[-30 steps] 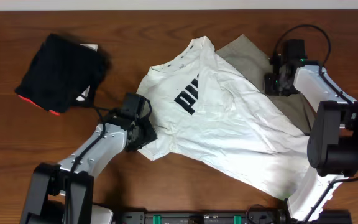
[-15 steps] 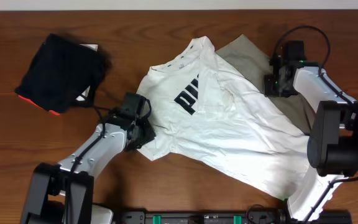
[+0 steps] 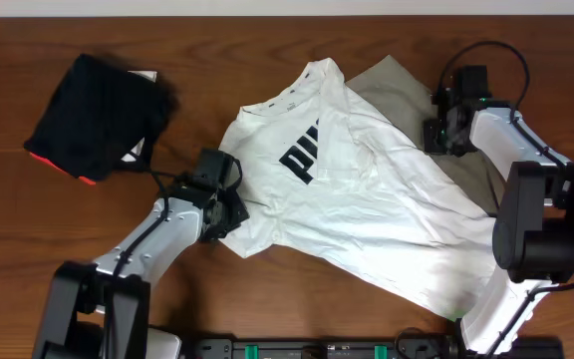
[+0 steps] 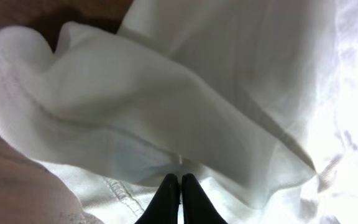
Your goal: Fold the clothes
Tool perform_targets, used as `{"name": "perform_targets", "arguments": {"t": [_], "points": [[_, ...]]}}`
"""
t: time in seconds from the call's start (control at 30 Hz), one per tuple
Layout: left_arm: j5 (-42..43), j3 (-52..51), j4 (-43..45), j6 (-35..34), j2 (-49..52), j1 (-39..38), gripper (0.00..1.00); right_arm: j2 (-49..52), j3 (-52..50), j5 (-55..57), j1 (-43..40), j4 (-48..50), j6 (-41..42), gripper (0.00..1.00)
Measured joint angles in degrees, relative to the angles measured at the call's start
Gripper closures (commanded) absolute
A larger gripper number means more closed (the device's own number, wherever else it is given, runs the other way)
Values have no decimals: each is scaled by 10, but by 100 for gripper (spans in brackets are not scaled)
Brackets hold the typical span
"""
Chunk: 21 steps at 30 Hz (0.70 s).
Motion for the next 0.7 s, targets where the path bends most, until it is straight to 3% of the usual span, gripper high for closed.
{"name": "perform_targets", "arguments": {"t": [0.37,0.7], "points": [[4,0,-76,0,-103,0,94,0,0,0,-6,5,0,92],[-19,-1,-122,2,-80,0,95,0,0,0,-6,8,0,92]]}}
